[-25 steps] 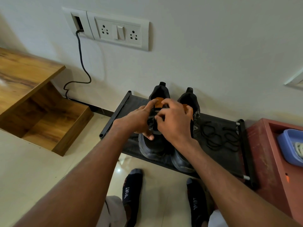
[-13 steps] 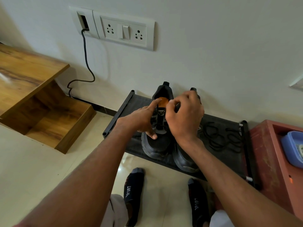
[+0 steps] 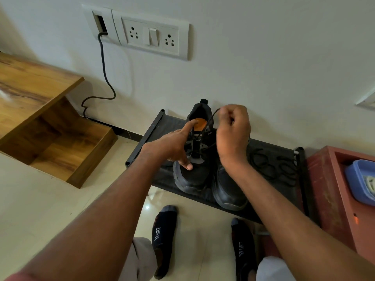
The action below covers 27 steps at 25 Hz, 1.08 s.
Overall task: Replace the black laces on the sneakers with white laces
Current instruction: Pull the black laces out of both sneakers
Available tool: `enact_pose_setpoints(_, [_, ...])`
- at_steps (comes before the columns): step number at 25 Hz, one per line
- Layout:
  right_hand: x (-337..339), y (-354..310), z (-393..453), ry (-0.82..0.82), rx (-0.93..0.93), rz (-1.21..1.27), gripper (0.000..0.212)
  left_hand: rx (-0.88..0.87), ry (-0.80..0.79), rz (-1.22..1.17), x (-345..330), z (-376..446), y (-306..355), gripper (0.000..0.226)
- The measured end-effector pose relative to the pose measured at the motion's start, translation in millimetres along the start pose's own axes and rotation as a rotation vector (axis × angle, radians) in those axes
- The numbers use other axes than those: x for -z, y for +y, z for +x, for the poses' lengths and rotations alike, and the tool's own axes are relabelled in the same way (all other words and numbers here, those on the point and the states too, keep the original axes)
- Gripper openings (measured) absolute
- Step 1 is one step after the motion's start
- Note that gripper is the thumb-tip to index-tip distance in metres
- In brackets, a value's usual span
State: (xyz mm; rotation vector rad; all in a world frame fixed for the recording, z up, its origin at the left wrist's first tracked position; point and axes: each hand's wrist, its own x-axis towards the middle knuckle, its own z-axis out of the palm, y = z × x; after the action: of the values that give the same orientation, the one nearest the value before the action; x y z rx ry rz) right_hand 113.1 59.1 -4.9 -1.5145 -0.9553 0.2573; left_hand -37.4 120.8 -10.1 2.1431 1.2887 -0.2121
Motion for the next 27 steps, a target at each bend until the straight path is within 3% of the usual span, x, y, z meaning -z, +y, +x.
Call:
enact_pose_setpoints(2, [3.2, -12.9, 3.7, -0.094, -0.23, 0.345, 0.013, 0.001, -0.005, -0.012, 0.2, -0.7, -0.3, 0.147])
enact_pose_setpoints(3, [4.0, -12.2, 2.9, -0.181, -0.286, 0.364, 0.013, 0.001, -0.008, -0.009, -0.2, -0.8, -0.2, 0.147])
enact_pose_setpoints(4, [3.8, -7.8, 0.9, -0.28, -0.261, 0.206, 0.013, 0.002, -0.012, -0.007, -0.5, -1.1, -0.1, 0.147])
enact_pose_setpoints(6, [3.6, 10.9, -6.3, -0.526, -0.005, -0.388, 0.018, 0.001, -0.014, -0.001, -0.2, -0.2, -0.1, 0.147])
enact_pose_setpoints(8, [2.9, 22.7, -15.0, -0.664, 0.182, -0.773, 0.03, -0.006, -0.016, 0.004, 0.1, 0.4, 0.6, 0.147])
enact_pose_setpoints(10, [0.1, 24.3, -18.9, -0.622, 0.259, -0.824, 0.026, -0.006, -0.018, 0.009, 0.4, 0.2, 1.6, 0.147])
enact_pose_setpoints(12, [1.4, 12.0, -15.0, -0.522, 0.282, -0.747, 0.007, 0.001, -0.012, 0.016, -0.8, -0.3, 1.0, 0.146])
enact_pose_setpoints(16, [14.4, -11.7, 23.9, -0.154, 0.184, -0.379, 0.009, 0.008, -0.003, -0.001, -1.3, -1.0, 0.2, 0.145])
enact_pose_setpoints(17, [18.1, -16.1, 26.6, -0.191, 0.205, -0.37, 0.002, 0.01, -0.003, -0.001, -1.1, -1.0, 0.3, 0.145])
enact_pose_setpoints(18, [18.6, -15.5, 24.4, -0.283, 0.206, -0.447, 0.013, 0.012, -0.003, 0.004, -0.3, -1.2, 0.6, 0.145])
enact_pose_setpoints(20, [15.1, 1.1, 8.4, -0.566, 0.117, -0.848, 0.032, 0.011, -0.007, 0.012, -0.3, -0.2, 2.2, 0.146])
enact_pose_setpoints(22, [10.7, 14.2, -1.7, -0.641, 0.106, -1.028, 0.026, 0.011, -0.011, 0.013, -0.9, 0.5, 2.6, 0.146])
enact_pose_setpoints(24, [9.0, 10.9, 2.7, -0.485, 0.107, -0.706, 0.017, 0.008, -0.006, 0.014, -0.9, 0.0, 2.3, 0.146])
enact_pose_setpoints(27, [11.6, -15.3, 19.1, -0.206, -0.254, 0.198, 0.023, 0.006, 0.0, 0.005, -1.2, -0.5, 0.7, 0.146])
